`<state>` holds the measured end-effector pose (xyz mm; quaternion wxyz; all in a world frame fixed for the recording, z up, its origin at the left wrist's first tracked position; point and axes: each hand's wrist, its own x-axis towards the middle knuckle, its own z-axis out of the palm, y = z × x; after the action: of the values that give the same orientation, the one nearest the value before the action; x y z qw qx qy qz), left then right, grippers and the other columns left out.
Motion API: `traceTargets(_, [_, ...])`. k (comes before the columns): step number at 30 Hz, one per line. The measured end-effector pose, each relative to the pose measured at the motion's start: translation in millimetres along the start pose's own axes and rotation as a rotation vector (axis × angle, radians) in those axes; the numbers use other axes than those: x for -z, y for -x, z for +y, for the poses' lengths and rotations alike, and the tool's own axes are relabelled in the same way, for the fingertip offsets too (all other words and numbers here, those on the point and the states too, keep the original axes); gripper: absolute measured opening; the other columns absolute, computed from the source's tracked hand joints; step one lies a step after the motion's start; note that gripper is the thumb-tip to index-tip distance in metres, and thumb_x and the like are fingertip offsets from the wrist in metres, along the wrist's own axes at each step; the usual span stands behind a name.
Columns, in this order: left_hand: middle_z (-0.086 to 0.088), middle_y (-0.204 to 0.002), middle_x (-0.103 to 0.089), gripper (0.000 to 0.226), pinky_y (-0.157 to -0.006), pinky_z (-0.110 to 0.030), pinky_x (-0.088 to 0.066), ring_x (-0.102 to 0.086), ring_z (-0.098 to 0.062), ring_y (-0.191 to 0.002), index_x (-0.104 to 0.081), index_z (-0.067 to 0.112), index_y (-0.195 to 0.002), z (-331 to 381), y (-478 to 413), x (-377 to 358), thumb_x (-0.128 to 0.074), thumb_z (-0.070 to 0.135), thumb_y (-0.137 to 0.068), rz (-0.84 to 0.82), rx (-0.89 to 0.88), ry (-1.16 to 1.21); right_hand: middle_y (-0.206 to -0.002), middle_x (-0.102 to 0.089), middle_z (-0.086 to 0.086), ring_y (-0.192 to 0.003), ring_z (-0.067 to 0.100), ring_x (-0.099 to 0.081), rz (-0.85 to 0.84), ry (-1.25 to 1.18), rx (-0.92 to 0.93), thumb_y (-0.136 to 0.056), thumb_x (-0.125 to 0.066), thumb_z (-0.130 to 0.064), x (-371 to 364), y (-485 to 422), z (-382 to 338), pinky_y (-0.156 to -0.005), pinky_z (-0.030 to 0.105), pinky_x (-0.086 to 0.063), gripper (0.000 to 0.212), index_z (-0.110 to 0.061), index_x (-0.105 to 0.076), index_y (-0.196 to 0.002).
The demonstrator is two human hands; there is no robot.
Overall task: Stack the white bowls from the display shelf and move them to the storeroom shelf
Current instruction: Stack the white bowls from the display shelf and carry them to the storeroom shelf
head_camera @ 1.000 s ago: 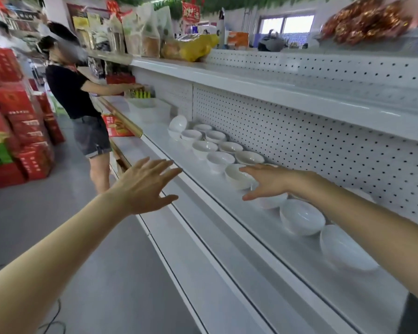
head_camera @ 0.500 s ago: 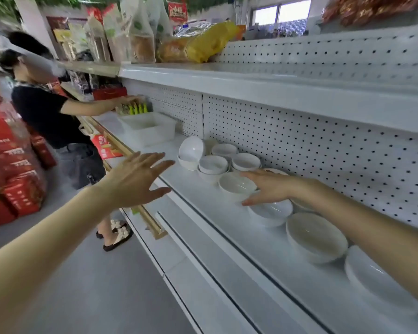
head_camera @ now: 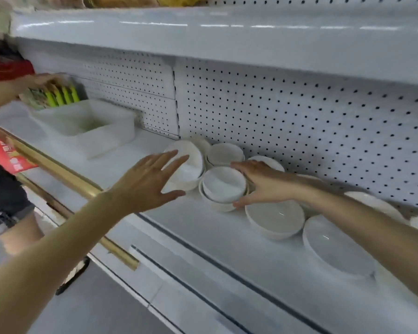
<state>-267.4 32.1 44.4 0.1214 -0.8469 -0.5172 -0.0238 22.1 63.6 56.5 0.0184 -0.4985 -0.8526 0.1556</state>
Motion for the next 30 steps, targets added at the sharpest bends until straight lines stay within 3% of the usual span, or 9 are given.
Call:
traceTargets(4, [-0.014, -0.157, -0.028, 0.087, -0.117, -0.049, -0.026, -0.031, -0.032, -0.144, -0.021, 0.022, -0.154, -32.2, -29.1, -36.2, -0.027, 0.076, -0.086, 0.045, -0.148, 0.08, -0.157, -0.015, -0.004, -0.144, 0.018, -0.015, -0.008, -0.068, -0.117, -0.071, -0.074, -0.057, -10.0, -26.2, -9.3, -0.113, 0.029, -0.02, 0.108, -0.027, -0.008, -0.151])
traceTargets(8, [-0.019, -0.161, -0.012, 0.105, -0.117, -0.053, -0.018, -0.015, -0.035, -0.148, -0.001, 0.023, -0.154, -48.2, -34.9, -69.3, -0.031, 0.085, -0.075, 0.092, -0.042, 0.321, -0.16, -0.004, -0.003, -0.147, 0.018, -0.003, -0.008, -0.128, -0.213, -0.071, -0.075, -0.057, -29.6, -40.4, -20.2, -0.116, 0.032, -0.011, 0.115, -0.026, 0.001, -0.152])
traceTargets(12, [-0.021, -0.16, -0.006, 0.116, -0.116, -0.057, -0.021, -0.014, -0.038, -0.147, 0.004, 0.023, -0.153, -57.4, -32.9, -89.1, -0.048, 0.084, -0.068, 0.105, 0.068, 0.58, -0.16, -0.008, -0.002, -0.146, 0.02, -0.008, 0.085, -0.144, -0.272, -0.068, -0.076, -0.057, -44.6, -44.4, -27.8, -0.118, 0.034, -0.012, 0.118, -0.023, -0.002, -0.152])
traceTargets(16, [-0.008, -0.163, 0.0, 0.119, -0.115, -0.052, -0.023, -0.009, -0.027, -0.149, 0.01, 0.029, -0.153, -55.7, -31.8, -97.7, -0.053, 0.075, -0.063, 0.07, 0.11, 0.802, -0.159, -0.01, -0.001, -0.146, 0.02, -0.006, 0.119, -0.178, -0.33, -0.068, -0.078, -0.054, -51.2, -47.4, -27.4, -0.117, 0.033, -0.009, 0.117, -0.024, -0.002, -0.153])
traceTargets(22, [-0.006, -0.157, -0.019, 0.111, -0.11, -0.041, -0.033, -0.025, -0.024, -0.142, -0.002, 0.023, -0.154, -50.5, -35.5, -102.5, -0.061, 0.061, -0.069, 0.142, 0.156, 1.046, -0.148, -0.028, 0.0, -0.138, 0.019, -0.019, 0.247, -0.269, -0.406, -0.063, -0.085, -0.045, -62.4, -53.1, -25.1, -0.112, 0.027, -0.013, 0.11, -0.03, -0.018, -0.148])
traceTargets(26, [-0.008, -0.152, -0.025, 0.107, -0.108, -0.037, -0.034, -0.03, -0.023, -0.138, -0.008, 0.021, -0.153, -53.0, -35.1, -101.8, -0.064, 0.058, -0.07, 0.154, 0.16, 1.098, -0.138, -0.036, -0.004, -0.131, 0.024, -0.027, 0.318, -0.399, -0.466, -0.046, -0.079, -0.058, -69.3, -55.7, -24.4, -0.101, 0.025, -0.017, 0.112, -0.038, -0.024, -0.141])
traceTargets(30, [-0.004, -0.153, -0.025, 0.1, -0.107, -0.025, -0.023, -0.02, -0.006, -0.136, -0.015, 0.016, -0.152, -52.0, -23.4, -91.5, -0.06, 0.058, -0.073, 0.263, 0.149, 1.038, -0.136, -0.037, -0.008, -0.134, 0.019, -0.029, 0.462, -0.538, -0.464, -0.059, -0.089, -0.034, -55.4, -45.6, -40.9, -0.109, 0.032, -0.028, 0.104, -0.033, -0.027, -0.142])
